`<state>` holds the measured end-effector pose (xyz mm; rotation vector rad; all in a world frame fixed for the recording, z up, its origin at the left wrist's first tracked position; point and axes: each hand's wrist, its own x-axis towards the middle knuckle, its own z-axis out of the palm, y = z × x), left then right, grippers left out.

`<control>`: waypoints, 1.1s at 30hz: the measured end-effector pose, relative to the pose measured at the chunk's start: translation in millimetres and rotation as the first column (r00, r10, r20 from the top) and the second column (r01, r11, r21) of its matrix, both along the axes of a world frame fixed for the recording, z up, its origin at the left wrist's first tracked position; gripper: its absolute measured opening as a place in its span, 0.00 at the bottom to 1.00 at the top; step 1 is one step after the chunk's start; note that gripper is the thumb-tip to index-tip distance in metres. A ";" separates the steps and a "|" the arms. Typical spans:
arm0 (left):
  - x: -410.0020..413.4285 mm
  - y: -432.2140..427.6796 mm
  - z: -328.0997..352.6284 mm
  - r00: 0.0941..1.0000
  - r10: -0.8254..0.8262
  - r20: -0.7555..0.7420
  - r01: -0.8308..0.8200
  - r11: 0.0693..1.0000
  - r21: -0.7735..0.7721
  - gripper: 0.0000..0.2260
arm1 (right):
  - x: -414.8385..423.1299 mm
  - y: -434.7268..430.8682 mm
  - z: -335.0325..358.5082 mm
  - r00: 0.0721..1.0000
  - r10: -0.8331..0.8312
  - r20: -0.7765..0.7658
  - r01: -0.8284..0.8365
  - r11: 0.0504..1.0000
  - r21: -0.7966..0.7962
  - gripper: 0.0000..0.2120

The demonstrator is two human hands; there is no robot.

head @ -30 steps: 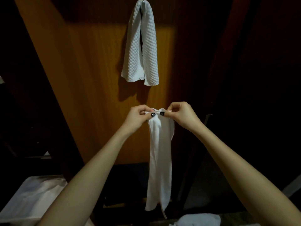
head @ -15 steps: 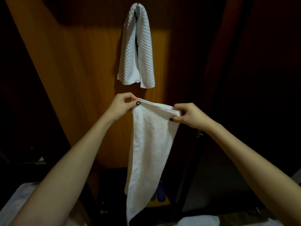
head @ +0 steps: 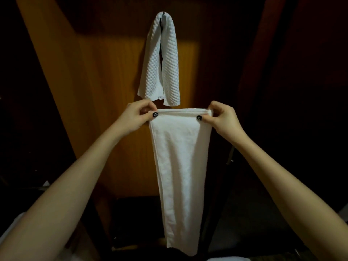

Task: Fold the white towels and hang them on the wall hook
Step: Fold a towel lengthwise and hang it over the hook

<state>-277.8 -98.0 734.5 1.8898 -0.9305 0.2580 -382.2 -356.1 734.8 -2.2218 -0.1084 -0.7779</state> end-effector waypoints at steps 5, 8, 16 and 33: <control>0.7 -4.3 -12.1 0.970 0.210 0.125 -0.223 0.969 0.101 0.03 | 3.5 -5.8 -5.2 0.994 -0.051 -0.092 0.042 0.995 -0.091 0.05; -2.9 -19.7 -31.7 0.941 0.328 0.087 -0.339 0.925 0.174 0.03 | 9.7 0.0 -23.6 0.963 -0.152 -0.222 0.126 0.984 -0.128 0.06; -15.8 -44.6 -55.0 0.928 0.233 -0.290 -0.258 0.965 -0.049 0.05 | -9.4 26.9 -35.0 0.912 0.262 -0.316 -0.195 0.954 0.227 0.13; -26.5 -42.3 -13.4 0.927 -0.109 -0.359 0.031 0.975 -0.218 0.07 | -1.5 53.6 19.0 0.993 0.074 -0.096 -0.104 0.924 -0.369 0.08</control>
